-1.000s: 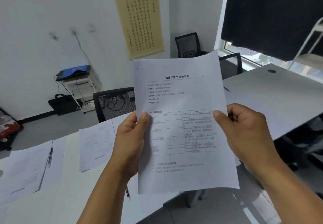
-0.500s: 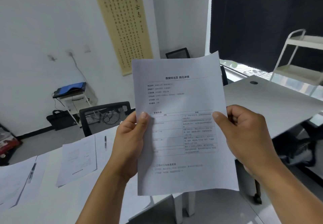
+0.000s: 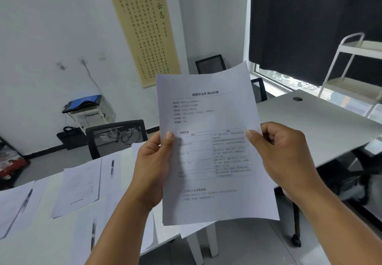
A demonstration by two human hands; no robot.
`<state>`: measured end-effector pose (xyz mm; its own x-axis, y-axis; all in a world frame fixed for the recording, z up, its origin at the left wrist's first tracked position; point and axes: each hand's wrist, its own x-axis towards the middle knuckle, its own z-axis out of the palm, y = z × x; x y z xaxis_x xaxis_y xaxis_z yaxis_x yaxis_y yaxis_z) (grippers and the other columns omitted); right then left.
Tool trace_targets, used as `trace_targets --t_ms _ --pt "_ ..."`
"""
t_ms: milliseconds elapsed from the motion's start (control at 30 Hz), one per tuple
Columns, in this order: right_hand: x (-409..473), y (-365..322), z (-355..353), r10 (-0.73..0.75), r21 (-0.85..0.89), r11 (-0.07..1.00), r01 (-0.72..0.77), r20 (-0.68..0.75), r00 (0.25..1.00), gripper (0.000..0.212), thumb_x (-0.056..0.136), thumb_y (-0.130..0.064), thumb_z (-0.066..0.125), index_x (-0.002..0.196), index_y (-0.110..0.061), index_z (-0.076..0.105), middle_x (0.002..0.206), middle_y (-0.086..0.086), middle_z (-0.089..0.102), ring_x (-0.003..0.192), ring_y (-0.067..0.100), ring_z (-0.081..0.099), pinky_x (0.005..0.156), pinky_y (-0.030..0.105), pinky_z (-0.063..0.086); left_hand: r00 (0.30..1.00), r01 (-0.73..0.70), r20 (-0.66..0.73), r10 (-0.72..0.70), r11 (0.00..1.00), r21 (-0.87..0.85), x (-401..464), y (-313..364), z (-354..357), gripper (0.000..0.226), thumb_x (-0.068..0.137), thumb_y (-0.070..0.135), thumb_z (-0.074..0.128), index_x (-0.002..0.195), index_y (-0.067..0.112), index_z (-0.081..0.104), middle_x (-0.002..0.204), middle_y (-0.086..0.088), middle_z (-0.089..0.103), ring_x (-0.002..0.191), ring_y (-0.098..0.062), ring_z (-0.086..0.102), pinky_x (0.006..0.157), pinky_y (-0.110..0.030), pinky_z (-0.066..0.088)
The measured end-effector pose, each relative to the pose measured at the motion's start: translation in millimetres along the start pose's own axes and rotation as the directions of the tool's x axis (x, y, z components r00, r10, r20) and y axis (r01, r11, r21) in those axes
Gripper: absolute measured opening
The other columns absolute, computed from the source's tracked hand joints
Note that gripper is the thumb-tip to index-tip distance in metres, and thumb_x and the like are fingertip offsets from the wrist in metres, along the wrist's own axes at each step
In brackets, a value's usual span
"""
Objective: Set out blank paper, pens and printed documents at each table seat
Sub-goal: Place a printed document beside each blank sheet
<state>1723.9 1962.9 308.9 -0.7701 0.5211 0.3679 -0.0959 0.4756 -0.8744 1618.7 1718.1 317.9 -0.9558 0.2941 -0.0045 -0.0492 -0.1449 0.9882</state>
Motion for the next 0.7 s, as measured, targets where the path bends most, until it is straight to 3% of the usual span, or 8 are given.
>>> trace_targets --t_ms 67,167,367,500,567,633,700 --pt "12.6 9.9 5.2 0.007 -0.011 1.0 -0.007 0.014 1.0 0.038 0.105 -0.034 0.072 0.068 -0.03 0.061 0.052 -0.017 0.055 0.044 0.003 0.044 0.041 0.013 0.036 1.0 0.011 -0.019 -0.01 1.0 0.007 11.4 -6.7 3.1 0.024 0.112 0.039 0.059 0.116 0.03 0.081 0.115 -0.006 0.085 0.097 -0.029 0.083 0.077 -0.044 0.07" --pt "40.7 25.9 13.5 0.022 -0.038 0.999 -0.022 0.024 0.999 0.042 0.105 -0.032 0.073 0.069 -0.018 0.057 0.053 -0.013 0.053 0.046 0.005 0.041 0.043 0.014 0.037 0.999 0.017 -0.031 -0.017 1.0 0.0 38.6 -18.1 8.9 0.026 0.112 0.039 0.06 0.115 0.026 0.081 0.116 -0.008 0.084 0.101 -0.031 0.082 0.08 -0.042 0.069" --pt "113.4 39.4 21.3 -0.011 -0.073 0.997 0.012 0.005 1.0 0.036 0.105 -0.034 0.072 0.074 -0.019 0.062 0.057 -0.01 0.056 0.047 0.006 0.041 0.045 0.016 0.039 1.0 -0.021 -0.019 0.02 0.998 -0.059 115.0 -28.7 26.1 0.026 0.111 0.043 0.063 0.111 0.024 0.08 0.117 -0.009 0.084 0.099 -0.025 0.082 0.078 -0.036 0.067" --pt "145.8 53.2 27.0 0.007 -0.092 0.996 -0.007 -0.001 1.0 0.036 0.104 -0.035 0.073 0.075 -0.017 0.062 0.058 -0.002 0.054 0.051 0.009 0.039 0.051 0.03 0.041 0.999 -0.036 -0.008 0.036 0.998 -0.06 154.4 -34.9 31.4 0.026 0.108 0.047 0.066 0.107 0.026 0.081 0.116 -0.009 0.084 0.101 -0.024 0.081 0.084 -0.038 0.067" --pt "154.6 61.6 31.2 0.026 -0.09 0.996 -0.026 -0.004 1.0 0.038 0.104 -0.035 0.073 0.075 -0.012 0.06 0.058 0.001 0.051 0.052 0.011 0.037 0.053 0.033 0.04 0.999 -0.04 -0.008 0.039 0.998 -0.045 165.8 -37.9 34.1 0.024 0.109 0.045 0.065 0.102 0.03 0.082 0.11 -0.003 0.085 0.097 -0.017 0.081 0.079 -0.031 0.066" --pt "163.3 72.0 38.5 0.052 -0.086 0.995 -0.051 0.007 0.999 0.042 0.103 -0.034 0.074 0.076 -0.007 0.056 0.056 -0.004 0.044 0.053 0.011 0.033 0.053 0.032 0.036 0.999 -0.04 -0.025 0.039 0.999 -0.023 174.7 -43.0 35.7 0.026 0.112 0.039 0.062 0.1 0.032 0.084 0.105 0.003 0.085 0.092 -0.011 0.082 0.074 -0.024 0.064" --pt "168.4 81.2 47.3 0.074 -0.084 0.994 -0.071 0.026 0.997 0.045 0.103 -0.032 0.074 0.075 -0.004 0.053 0.054 -0.008 0.04 0.052 0.011 0.03 0.054 0.031 0.035 0.999 -0.007 -0.05 0.005 1.0 -0.027 179.0 -50.9 34.1 0.026 0.113 0.037 0.061 0.103 0.029 0.084 0.108 -0.002 0.085 0.096 -0.017 0.082 0.076 -0.029 0.066"
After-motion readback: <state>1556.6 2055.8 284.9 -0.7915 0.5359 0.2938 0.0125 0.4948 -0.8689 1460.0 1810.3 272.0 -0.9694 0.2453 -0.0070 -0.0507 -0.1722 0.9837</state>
